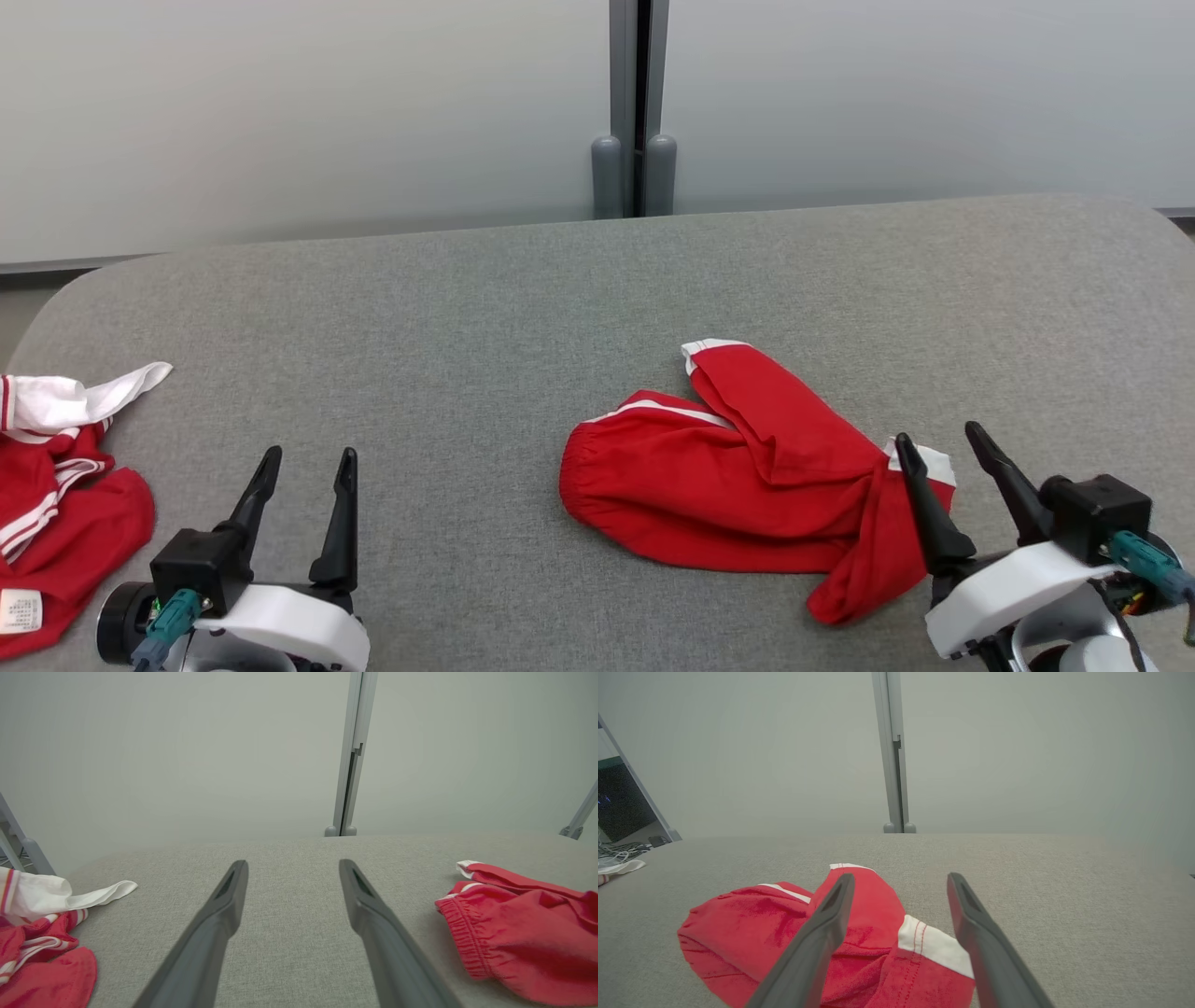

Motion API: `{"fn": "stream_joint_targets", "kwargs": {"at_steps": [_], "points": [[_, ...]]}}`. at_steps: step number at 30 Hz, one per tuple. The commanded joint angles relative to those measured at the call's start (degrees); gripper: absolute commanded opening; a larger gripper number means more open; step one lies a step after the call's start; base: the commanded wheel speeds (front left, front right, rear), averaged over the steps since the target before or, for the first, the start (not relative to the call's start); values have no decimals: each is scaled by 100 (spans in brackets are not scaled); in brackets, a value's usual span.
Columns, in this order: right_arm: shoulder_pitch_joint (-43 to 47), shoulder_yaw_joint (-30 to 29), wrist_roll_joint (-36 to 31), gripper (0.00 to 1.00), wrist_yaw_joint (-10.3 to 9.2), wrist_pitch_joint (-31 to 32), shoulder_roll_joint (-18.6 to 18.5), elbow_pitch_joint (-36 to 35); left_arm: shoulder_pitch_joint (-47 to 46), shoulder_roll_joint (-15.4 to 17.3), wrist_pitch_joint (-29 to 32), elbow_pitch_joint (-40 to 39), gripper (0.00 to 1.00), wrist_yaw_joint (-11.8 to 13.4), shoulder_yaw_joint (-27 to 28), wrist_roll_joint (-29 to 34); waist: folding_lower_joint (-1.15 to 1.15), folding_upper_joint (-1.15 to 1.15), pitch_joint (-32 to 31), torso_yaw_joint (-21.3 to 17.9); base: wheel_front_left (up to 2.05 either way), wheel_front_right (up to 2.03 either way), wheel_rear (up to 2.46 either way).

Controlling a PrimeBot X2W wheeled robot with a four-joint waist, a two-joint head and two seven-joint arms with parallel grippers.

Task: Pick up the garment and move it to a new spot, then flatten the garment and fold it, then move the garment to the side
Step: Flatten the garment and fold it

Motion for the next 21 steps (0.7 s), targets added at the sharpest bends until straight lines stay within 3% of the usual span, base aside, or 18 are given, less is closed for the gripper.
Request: {"fn": "stream_joint_targets", "kwargs": {"at_steps": [1, 9, 18, 19, 21], "points": [[-108, 127, -46, 100, 0, 85, -44, -22, -126, 22, 0, -16, 100, 27, -11, 12, 0, 0, 78, 57, 0, 0, 0], [-506, 785, -34, 100, 0, 740, -209, 270, -603, -178, -38, -13, 100, -39, -189, 129, 0, 0, 563, 437, 0, 0, 0], [-851, 947, -173, 100, 0, 1202, -257, 719, -910, -360, -81, 133, 100, -117, -253, 241, 0, 0, 841, 664, 0, 0, 0], [-882, 951, -164, 64, 0, 1243, -242, 758, -921, -371, -82, 148, 100, -116, -244, 260, 0, 0, 855, 668, 0, 0, 0], [-973, 909, -194, 20, 0, 1225, -244, 817, -937, -398, -85, 181, 100, -130, -234, 271, 0, 0, 883, 666, 0, 0, 0]]}}
